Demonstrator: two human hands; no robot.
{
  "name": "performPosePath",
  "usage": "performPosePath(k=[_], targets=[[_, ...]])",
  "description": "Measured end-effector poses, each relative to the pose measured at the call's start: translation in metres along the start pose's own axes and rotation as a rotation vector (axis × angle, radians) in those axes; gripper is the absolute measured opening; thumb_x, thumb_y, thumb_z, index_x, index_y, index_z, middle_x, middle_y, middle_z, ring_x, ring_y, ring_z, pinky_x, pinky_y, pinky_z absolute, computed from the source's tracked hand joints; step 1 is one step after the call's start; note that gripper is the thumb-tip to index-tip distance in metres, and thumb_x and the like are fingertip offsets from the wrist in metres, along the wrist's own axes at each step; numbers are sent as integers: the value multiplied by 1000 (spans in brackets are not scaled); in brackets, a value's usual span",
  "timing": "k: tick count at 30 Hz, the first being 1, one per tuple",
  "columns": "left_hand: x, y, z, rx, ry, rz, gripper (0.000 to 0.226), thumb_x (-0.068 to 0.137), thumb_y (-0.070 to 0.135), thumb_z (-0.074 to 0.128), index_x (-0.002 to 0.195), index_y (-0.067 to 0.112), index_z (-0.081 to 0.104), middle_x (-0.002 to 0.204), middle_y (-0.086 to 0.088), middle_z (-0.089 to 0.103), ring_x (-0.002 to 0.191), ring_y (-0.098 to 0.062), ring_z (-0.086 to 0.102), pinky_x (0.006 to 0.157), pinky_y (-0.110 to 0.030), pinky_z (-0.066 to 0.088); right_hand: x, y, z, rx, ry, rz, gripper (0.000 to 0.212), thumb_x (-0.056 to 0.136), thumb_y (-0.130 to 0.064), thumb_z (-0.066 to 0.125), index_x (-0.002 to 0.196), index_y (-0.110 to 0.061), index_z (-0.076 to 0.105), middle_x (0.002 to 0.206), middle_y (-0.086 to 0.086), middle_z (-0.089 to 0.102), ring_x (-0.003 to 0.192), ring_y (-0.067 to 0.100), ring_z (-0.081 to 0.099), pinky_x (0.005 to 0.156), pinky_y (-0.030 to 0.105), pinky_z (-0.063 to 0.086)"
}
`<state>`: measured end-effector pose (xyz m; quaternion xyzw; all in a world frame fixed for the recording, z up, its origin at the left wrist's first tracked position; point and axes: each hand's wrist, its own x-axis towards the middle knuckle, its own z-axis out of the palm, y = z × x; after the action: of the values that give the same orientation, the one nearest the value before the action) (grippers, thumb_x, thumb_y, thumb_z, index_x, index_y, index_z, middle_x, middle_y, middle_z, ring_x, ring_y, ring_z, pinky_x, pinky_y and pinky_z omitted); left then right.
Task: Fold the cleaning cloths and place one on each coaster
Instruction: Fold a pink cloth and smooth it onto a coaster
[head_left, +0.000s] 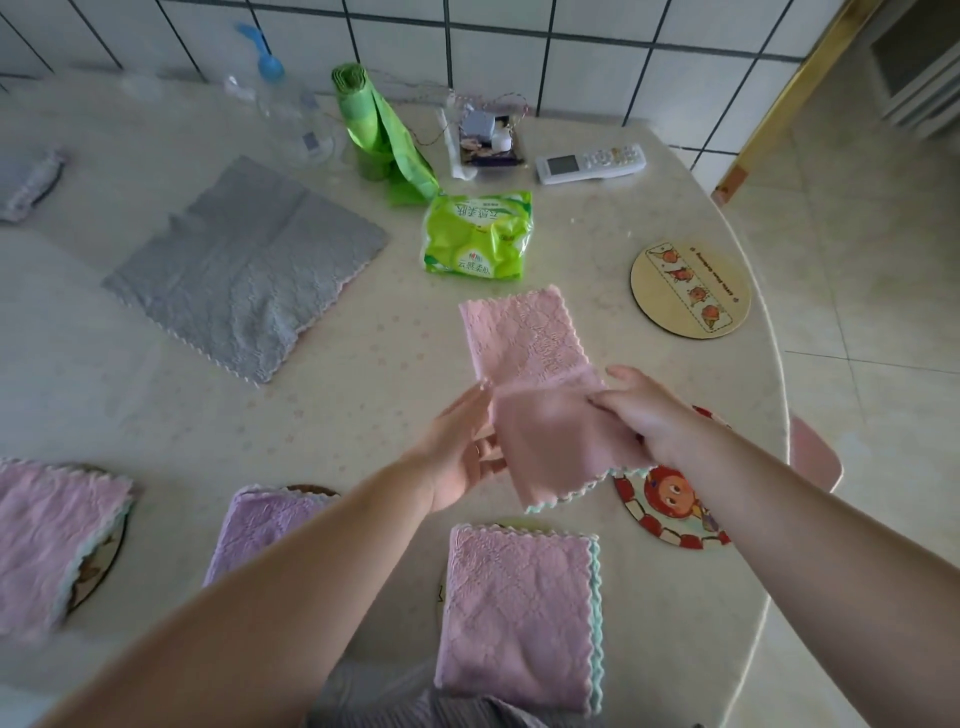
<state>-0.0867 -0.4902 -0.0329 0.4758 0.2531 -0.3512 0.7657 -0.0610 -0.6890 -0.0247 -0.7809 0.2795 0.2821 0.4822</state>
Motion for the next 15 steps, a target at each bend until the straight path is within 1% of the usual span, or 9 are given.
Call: performPosePath(k=[2,3,4,6,8,11,12,14,15], targets=[[-5,-9,-3,119,-13,-40,35,93,31,52,128,32,52,116,-9,59,84,-20,63,61,-31,56,-8,6,4,83,-57,51,49,93,-18,52,139,-22,36,113,4,56,87,19,56,71,33,49],[-7,-12,-3,157,-5,-49,36,93,24,52,129,29,52,116,-10,59,88,-22,61,56,-29,55,-10,9,5,98,-69,55,46,93,-16,51,137,-21,39,104,2,58,84,19,57,72,34,49],[-9,-14,-4,180,10,-53,35,94,18,52,128,26,53,115,-10,59,89,-22,59,53,-27,54,-12,14,7,92,-66,50,44,93,-15,51,136,-21,41,99,2,58,83,20,58,73,35,49],[-13,-17,-7,211,55,-54,33,93,13,53,124,21,58,109,-10,60,84,-18,54,48,-22,48,-17,24,10,61,-37,43,44,91,-16,53,133,-22,41,98,5,58,82,23,58,71,35,47],[-18,-18,-15,220,80,-73,27,93,13,53,117,18,64,100,-10,57,76,-17,49,44,-20,42,-27,31,12,43,-27,41,47,89,-21,57,132,-24,39,96,8,57,76,23,56,63,34,45],[-30,-17,-30,95,90,-192,17,87,14,60,92,7,75,79,-10,55,63,-17,55,43,-24,50,-50,39,14,71,-66,11,40,91,-22,55,127,-27,39,94,9,59,70,18,58,49,27,44],[-35,-17,-34,13,75,-228,17,86,12,61,89,3,75,76,-11,58,58,-19,60,43,-26,53,-59,41,16,112,-85,-1,35,93,-20,51,125,-29,41,96,9,60,70,18,61,48,26,46],[-41,-16,-41,-108,39,-248,21,88,7,54,96,-2,71,74,-15,65,53,-21,66,42,-27,55,-72,47,19,217,-122,-19,27,96,-14,45,119,-28,50,100,11,63,71,21,67,51,28,52],[-44,-16,-42,-130,29,-238,22,91,7,51,99,-2,70,71,-15,67,51,-19,66,40,-26,54,-75,51,21,264,-144,-32,28,97,-11,42,117,-25,55,101,12,64,72,22,69,55,30,55]])
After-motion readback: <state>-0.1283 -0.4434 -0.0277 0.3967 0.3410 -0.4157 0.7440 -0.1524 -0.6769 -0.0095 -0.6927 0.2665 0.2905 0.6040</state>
